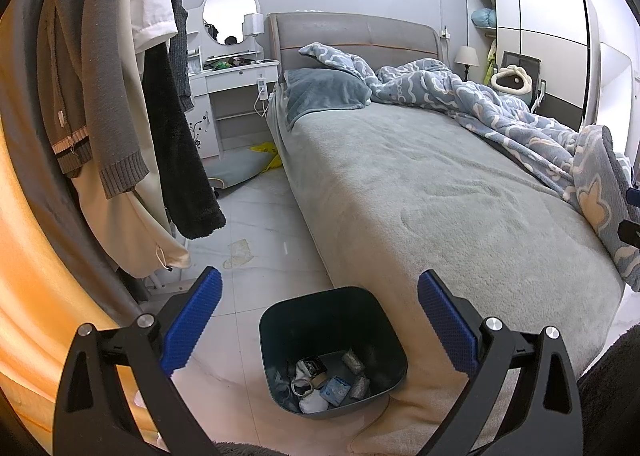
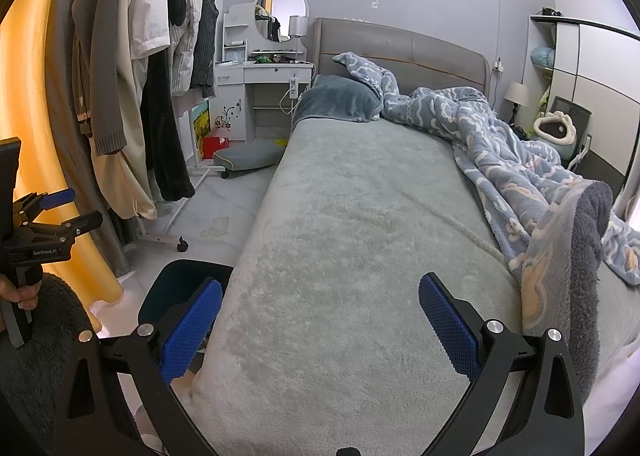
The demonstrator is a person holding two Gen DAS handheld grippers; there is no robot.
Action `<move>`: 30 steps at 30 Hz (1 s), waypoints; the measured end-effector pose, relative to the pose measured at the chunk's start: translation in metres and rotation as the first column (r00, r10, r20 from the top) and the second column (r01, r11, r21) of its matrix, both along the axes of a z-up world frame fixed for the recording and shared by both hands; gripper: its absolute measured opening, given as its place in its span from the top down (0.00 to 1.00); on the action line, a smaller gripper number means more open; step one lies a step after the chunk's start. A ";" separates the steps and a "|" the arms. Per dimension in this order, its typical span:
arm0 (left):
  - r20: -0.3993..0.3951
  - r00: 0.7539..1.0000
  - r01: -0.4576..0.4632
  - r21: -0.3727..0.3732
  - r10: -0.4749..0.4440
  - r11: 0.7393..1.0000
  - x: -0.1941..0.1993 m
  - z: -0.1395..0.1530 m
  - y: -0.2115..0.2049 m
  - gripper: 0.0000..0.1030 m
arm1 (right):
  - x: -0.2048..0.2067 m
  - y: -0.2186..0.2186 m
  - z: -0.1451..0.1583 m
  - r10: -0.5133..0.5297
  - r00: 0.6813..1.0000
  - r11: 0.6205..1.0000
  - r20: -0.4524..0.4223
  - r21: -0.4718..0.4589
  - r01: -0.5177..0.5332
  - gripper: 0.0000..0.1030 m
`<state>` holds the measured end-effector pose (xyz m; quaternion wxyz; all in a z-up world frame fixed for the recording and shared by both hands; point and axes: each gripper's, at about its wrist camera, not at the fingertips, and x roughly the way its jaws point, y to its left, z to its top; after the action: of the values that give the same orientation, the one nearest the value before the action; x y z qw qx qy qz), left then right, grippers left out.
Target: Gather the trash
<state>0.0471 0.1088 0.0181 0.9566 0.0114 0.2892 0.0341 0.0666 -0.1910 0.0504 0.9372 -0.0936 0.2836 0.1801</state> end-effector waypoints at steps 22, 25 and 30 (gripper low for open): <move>-0.002 1.000 0.009 0.011 -0.009 1.000 0.001 -0.003 0.001 0.03 | 0.001 -0.007 0.000 0.000 1.000 1.000 -0.004 0.004 0.000 0.03; -0.004 1.000 0.010 0.010 -0.010 1.000 0.001 -0.003 0.000 0.03 | 0.001 -0.006 0.000 0.000 1.000 1.000 -0.003 0.003 0.000 0.03; -0.012 1.000 0.023 0.011 -0.023 1.000 0.002 -0.005 0.003 0.03 | 0.002 -0.006 0.001 0.000 1.000 1.000 -0.003 0.003 0.000 0.03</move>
<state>0.0489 0.1120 0.0131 0.9551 0.0204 0.2945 0.0249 0.0684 -0.1966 0.0512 0.9368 -0.0920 0.2849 0.1809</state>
